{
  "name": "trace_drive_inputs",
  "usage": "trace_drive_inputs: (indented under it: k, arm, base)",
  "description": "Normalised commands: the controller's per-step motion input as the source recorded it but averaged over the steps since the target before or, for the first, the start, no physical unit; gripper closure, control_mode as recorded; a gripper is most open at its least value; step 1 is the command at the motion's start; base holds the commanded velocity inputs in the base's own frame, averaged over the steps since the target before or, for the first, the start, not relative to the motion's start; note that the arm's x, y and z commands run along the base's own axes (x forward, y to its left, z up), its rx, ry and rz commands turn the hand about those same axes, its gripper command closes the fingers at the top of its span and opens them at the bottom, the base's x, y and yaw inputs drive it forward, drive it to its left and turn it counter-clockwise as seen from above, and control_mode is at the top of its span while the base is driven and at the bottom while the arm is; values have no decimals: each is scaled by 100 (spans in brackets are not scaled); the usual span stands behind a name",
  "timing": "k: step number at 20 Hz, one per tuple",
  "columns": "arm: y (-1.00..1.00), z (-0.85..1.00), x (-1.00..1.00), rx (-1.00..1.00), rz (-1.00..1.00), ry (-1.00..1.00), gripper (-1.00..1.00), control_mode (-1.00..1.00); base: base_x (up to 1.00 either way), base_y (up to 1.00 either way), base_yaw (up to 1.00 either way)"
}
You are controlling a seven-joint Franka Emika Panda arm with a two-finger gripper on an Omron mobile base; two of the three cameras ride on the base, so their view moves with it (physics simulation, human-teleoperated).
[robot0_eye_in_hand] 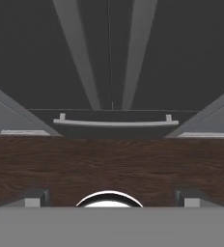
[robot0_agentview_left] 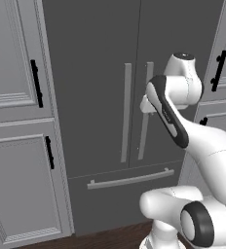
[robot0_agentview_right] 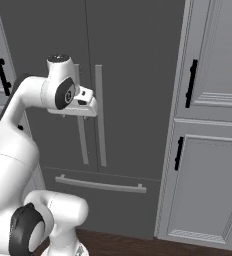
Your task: Take the strawberry from the fridge and place it on top of the pancake, located on the dining counter.
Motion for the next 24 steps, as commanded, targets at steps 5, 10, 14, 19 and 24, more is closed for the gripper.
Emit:
trace_drive_inputs:
  k: [5,10,14,19,24]
  arm:
    - [-9,-9,15,0,1,-3,-100,-100]
    - [-8,-24,86,0,3,-21,-100,-100]
    - [-15,-19,78,0,2,-21,-100,-100]
    - [-13,-3,52,0,-2,-13,-100,-100]
    - [0,-15,56,0,-6,-9,-100,-100]
  base:
    - [0,0,0]
    - [0,0,0]
    - [0,0,0]
    - [0,0,0]
    - [0,0,0]
